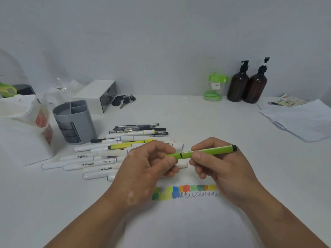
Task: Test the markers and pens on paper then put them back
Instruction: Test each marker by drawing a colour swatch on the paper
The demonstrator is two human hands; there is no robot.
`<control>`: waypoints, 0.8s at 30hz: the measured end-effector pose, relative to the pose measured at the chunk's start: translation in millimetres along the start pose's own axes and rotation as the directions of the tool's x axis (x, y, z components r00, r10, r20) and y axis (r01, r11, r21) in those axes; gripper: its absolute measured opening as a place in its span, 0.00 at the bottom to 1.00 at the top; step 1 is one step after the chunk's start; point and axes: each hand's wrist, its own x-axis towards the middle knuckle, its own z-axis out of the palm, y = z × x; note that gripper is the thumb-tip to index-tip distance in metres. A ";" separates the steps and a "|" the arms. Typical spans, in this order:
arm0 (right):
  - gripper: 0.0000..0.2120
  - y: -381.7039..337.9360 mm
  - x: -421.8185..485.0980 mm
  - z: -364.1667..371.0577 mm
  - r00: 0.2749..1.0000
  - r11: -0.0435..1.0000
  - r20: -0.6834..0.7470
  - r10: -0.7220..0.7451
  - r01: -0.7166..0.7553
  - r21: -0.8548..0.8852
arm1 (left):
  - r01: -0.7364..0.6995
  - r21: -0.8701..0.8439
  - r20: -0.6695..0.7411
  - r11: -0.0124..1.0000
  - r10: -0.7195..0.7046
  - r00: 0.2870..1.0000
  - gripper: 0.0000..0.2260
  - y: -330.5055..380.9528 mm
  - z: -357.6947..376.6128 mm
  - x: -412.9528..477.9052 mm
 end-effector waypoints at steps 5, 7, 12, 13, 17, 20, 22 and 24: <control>0.11 -0.5 -0.2 2.8 0.999 0.992 0.016 0.046 -0.048 0.115 | -0.016 -0.085 -0.001 0.996 0.016 1.000 0.03 4.4 -0.5 -0.6; 0.11 -0.5 -0.1 4.8 0.999 0.992 0.015 0.049 -0.051 0.112 | -0.020 -0.078 0.004 0.997 0.021 1.000 0.03 4.4 -1.8 -0.9; 0.08 -0.9 1.6 2.9 0.999 0.998 0.013 0.046 -0.046 0.047 | -0.023 -0.023 0.036 0.999 0.023 0.999 0.03 4.8 -7.0 2.3; 0.10 -2.0 2.0 0.3 0.999 0.999 0.016 0.036 -0.037 0.034 | -0.024 -0.006 0.030 1.000 0.024 0.999 0.04 5.7 -8.8 3.4; 0.08 -9.1 4.3 -18.1 1.000 0.989 0.000 0.010 -0.010 -0.147 | -0.040 0.139 -0.076 0.990 0.051 0.996 0.07 2.5 -21.3 8.9; 0.07 -4.1 3.1 -20.7 0.999 0.837 0.033 0.029 -0.007 -0.548 | -0.052 0.192 -0.095 0.980 0.071 0.993 0.09 0.5 -21.8 9.4; 0.07 1.1 0.9 -14.8 0.997 0.728 0.080 0.017 0.042 -0.684 | -0.061 0.180 -0.099 0.982 0.080 0.992 0.10 0.6 -19.4 9.0; 0.06 0.0 1.1 -14.9 0.995 0.658 0.080 -0.061 0.100 -0.746 | -0.072 0.150 -0.105 0.986 0.088 0.991 0.11 0.6 -19.3 8.5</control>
